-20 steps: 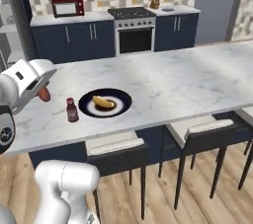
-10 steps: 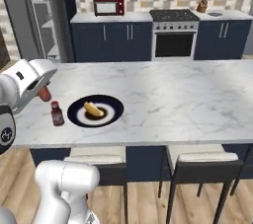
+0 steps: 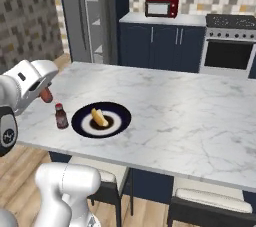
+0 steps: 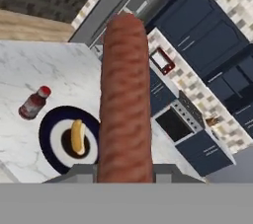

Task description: Move the hot dog bun to the plate on the dining table and place the condiment next to that plate. Then navigate to the fridge and take the sausage and place it on the plate as well.

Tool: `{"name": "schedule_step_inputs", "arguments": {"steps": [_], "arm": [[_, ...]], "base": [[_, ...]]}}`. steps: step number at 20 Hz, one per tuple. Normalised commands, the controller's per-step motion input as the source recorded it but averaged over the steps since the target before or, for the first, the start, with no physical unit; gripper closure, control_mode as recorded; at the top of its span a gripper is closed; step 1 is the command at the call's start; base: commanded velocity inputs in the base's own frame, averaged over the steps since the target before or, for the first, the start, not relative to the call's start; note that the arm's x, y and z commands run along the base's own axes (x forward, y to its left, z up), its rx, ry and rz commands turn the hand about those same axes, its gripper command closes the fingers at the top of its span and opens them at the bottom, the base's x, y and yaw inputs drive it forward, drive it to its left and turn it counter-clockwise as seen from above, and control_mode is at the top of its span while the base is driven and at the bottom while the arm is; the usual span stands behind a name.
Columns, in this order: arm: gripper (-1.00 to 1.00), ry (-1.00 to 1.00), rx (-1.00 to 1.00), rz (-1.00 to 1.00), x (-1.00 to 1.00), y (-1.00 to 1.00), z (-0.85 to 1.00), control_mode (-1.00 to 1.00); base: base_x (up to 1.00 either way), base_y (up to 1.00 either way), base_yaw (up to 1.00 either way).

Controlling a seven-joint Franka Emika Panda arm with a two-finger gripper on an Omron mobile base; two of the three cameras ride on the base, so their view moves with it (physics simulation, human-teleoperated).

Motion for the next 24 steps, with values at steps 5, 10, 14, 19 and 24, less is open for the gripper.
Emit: {"name": "schedule_step_inputs", "arguments": {"steps": [5,10,14,19,24], "arm": [[1.0,0.13,0.15,0.18,0.53,-0.38,0.0,-1.0],[1.0,0.44,0.33,0.16,0.94,-0.54,-0.03,-1.0],[1.0,0.61,0.22,0.08,0.91,-0.19,-0.31,-1.0],[1.0,0.49,0.07,0.03,0.77,-0.01,-0.5,-1.0],[1.0,0.26,0.0,0.06,0.4,0.0,-0.57,-1.0]], "base": [[0.36,-0.22,0.17],[0.0,0.0,0.0],[0.0,0.0,0.0],[0.0,0.0,0.0],[0.0,0.0,0.0]]}}
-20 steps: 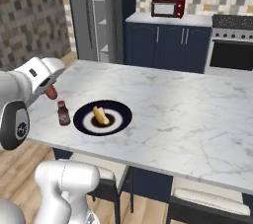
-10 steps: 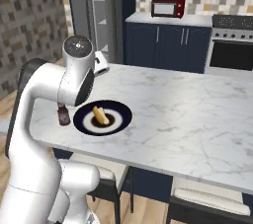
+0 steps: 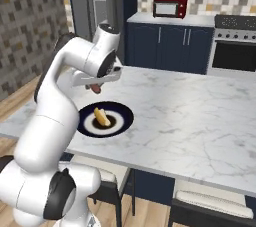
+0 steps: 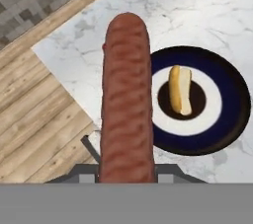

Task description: Move the hot dog bun to the plate on the dining table and place the condiment next to that plate. Then navigate to the fridge and take the sausage and place it on the plate as well.

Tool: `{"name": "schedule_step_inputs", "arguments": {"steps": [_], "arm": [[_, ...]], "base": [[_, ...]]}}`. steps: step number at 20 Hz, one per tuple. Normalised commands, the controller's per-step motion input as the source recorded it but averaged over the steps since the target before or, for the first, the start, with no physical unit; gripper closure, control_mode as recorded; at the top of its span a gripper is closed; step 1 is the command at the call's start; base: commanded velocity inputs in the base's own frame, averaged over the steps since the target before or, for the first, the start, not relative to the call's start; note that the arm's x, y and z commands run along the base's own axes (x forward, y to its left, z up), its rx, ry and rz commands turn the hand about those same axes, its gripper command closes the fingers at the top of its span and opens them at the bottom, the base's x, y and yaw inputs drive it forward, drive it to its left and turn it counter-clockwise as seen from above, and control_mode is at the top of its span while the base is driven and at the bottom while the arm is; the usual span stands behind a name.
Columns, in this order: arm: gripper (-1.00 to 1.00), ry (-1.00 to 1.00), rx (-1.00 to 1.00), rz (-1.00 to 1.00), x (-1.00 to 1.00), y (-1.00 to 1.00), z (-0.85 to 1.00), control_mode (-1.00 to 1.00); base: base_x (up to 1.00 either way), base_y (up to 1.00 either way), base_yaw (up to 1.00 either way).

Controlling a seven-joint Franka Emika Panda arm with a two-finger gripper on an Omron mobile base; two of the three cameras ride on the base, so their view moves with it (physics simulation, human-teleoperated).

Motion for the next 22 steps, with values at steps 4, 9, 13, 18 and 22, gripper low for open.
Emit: {"name": "schedule_step_inputs", "arguments": {"steps": [4,9,13,18,22], "arm": [[1.0,0.16,0.0,0.08,0.24,0.0,-0.55,-1.0],[1.0,0.1,-0.04,0.09,0.29,0.0,-0.55,-1.0],[1.0,0.04,-0.08,0.09,0.32,0.0,-0.55,-1.0],[1.0,0.03,-0.06,0.06,0.43,0.0,-0.48,-1.0],[1.0,0.0,-0.05,0.05,0.47,0.0,-0.44,-1.0]], "base": [[0.0,0.0,0.0],[0.0,0.0,0.0],[0.0,0.0,0.0],[0.0,0.0,0.0],[0.0,0.0,0.0]]}}
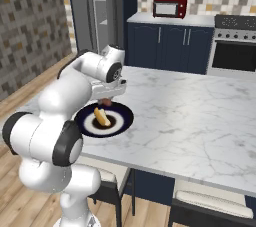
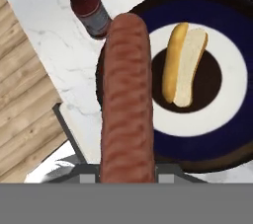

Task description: Move the hot dog bun to the plate on the dining table and place the condiment next to that plate. Then navigate to the fridge and take the sausage and place it on the plate as well.

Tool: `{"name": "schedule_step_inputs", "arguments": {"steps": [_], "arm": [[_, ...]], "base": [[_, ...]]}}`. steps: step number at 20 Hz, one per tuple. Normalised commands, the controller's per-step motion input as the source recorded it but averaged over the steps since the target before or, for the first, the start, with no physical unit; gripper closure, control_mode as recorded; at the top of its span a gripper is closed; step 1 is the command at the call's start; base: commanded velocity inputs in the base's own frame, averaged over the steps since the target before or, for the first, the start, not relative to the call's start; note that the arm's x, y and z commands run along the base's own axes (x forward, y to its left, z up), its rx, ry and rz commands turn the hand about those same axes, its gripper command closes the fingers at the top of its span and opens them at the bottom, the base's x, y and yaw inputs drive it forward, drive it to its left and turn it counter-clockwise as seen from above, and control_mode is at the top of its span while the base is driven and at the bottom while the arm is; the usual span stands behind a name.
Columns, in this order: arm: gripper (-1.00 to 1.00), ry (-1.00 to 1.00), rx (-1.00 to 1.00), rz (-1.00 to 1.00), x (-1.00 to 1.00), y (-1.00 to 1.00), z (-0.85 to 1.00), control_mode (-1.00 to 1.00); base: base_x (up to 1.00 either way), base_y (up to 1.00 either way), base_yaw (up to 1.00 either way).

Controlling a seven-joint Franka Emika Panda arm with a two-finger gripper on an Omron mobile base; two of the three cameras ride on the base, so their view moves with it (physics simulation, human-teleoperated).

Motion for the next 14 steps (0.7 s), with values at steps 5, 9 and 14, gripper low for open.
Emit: {"name": "schedule_step_inputs", "arguments": {"steps": [5,9,14], "arm": [[1.0,0.0,-0.05,0.05,0.44,0.0,-0.48,-1.0],[1.0,0.01,-0.05,0.05,0.37,0.0,-0.44,-1.0],[1.0,0.0,-0.06,0.04,0.26,0.0,-0.39,-1.0]], "base": [[0.0,0.0,0.0],[0.0,0.0,0.0],[0.0,0.0,0.0]]}}
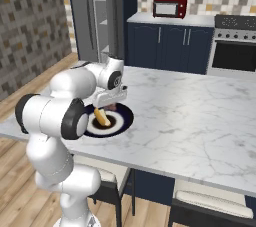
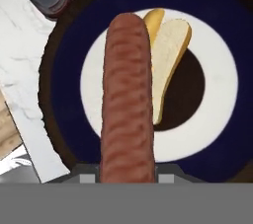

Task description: Move the hot dog bun to the plate on the dining table and place the condiment next to that plate. Then navigate to the fridge and take the sausage and place it on the plate as well.

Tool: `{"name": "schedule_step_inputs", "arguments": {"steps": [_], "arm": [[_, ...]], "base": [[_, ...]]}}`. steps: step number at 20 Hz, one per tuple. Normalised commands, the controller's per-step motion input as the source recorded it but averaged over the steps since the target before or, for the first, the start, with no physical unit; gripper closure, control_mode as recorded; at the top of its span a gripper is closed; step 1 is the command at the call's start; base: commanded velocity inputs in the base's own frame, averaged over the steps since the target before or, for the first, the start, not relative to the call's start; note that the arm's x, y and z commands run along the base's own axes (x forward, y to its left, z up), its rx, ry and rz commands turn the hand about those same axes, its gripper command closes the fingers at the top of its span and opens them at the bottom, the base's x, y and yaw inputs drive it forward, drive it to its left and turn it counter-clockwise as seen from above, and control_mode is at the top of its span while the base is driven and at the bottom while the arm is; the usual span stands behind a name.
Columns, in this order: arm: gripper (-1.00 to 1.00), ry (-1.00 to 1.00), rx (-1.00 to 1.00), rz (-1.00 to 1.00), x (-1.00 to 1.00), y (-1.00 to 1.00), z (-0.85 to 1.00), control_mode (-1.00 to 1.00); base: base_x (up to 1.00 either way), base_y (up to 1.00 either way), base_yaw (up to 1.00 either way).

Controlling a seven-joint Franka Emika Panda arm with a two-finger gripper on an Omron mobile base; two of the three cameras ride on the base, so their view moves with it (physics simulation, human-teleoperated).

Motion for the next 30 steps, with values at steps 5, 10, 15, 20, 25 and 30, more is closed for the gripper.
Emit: {"name": "schedule_step_inputs", "arguments": {"steps": [5,10,15,20,25,30], "arm": [[1.0,0.0,-0.09,0.0,0.13,0.0,-0.27,-1.0],[1.0,0.0,-0.08,-0.03,0.16,0.0,-0.26,-1.0],[1.0,0.0,-0.07,-0.04,0.1,0.0,-0.23,-1.0],[1.0,-0.06,-0.09,-0.05,0.08,0.0,-0.23,-1.0],[1.0,-0.07,-0.09,-0.05,0.06,0.0,-0.26,-1.0],[1.0,-0.06,-0.08,-0.04,0.05,0.0,-0.26,-1.0]], "base": [[0.0,0.0,0.0],[0.0,0.0,0.0],[0.0,0.0,0.0],[0.0,0.0,0.0],[0.0,0.0,0.0],[0.0,0.0,0.0]]}}
